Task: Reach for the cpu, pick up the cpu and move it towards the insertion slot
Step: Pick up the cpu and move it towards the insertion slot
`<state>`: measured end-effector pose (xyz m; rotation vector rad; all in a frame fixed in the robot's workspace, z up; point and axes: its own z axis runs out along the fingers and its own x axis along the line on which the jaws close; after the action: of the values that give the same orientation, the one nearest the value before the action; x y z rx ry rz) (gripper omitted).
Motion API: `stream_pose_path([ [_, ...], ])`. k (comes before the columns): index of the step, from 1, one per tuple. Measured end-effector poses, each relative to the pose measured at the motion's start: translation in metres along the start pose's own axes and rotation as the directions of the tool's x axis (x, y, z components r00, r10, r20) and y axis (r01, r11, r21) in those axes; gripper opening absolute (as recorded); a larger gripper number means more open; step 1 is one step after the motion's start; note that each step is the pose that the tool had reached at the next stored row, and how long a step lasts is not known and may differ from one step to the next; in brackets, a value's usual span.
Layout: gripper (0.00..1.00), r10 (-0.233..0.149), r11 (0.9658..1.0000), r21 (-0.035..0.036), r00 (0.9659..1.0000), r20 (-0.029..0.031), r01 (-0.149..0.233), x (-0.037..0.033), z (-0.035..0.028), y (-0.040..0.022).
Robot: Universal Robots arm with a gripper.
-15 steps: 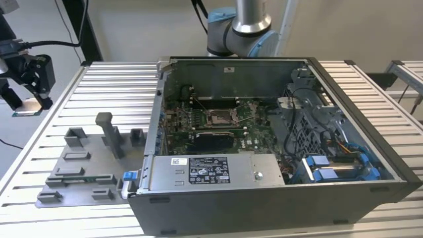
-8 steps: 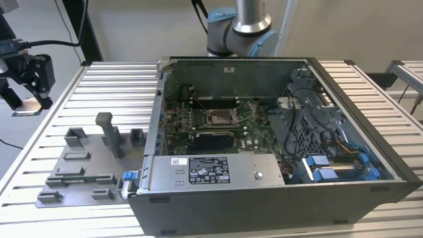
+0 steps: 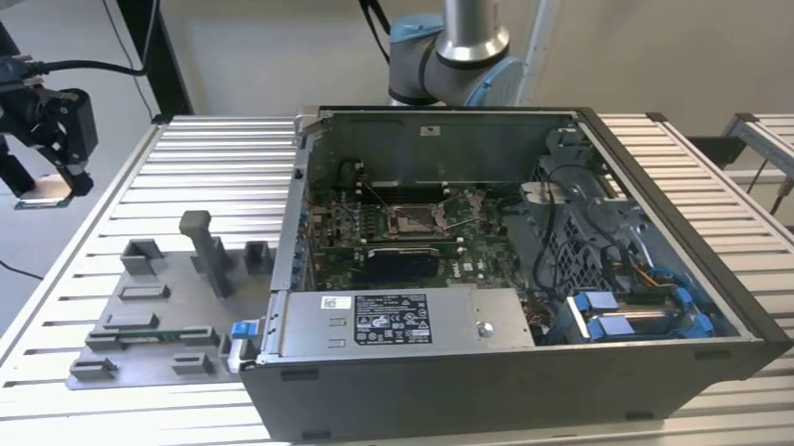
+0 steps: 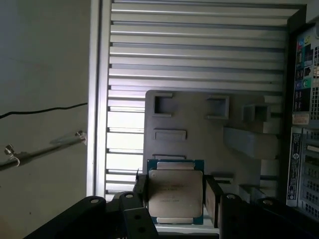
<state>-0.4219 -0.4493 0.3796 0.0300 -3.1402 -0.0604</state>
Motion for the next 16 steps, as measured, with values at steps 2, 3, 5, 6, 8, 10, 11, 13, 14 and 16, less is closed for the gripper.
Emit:
stream_pose_path([
  [2,0.00,0.000,1.0000,0.0000,1.0000,0.0000,0.000,0.0000,-0.0002,0.0000],
  [3,0.00,0.000,1.0000,0.0001,1.0000,-0.0002,0.000,0.0000,-0.0004,0.0000],
  [5,0.00,0.000,1.0000,0.0001,1.0000,-0.0002,0.000,0.0000,-0.0006,0.0000],
  [6,0.00,0.000,1.0000,0.0001,1.0000,-0.0002,0.000,0.0000,-0.0007,0.0000],
  [8,0.00,0.000,1.0000,0.0001,1.0000,-0.0002,0.000,-0.0002,-0.0008,0.0001],
  [10,0.00,0.000,1.0000,0.0002,1.0000,-0.0004,0.000,-0.0016,-0.0009,0.0000],
  [11,0.00,0.000,1.0000,0.0002,1.0000,-0.0002,0.000,-0.0024,-0.0008,0.0000],
  [13,0.00,0.000,1.0000,0.0002,1.0000,-0.0002,0.000,-0.0050,-0.0008,-0.0001],
  [14,0.00,0.000,1.0000,0.0001,1.0000,-0.0001,0.000,-0.0063,-0.0007,-0.0001],
  [16,0.00,0.000,1.0000,0.0001,1.0000,-0.0002,0.000,-0.0090,-0.0008,-0.0001],
])
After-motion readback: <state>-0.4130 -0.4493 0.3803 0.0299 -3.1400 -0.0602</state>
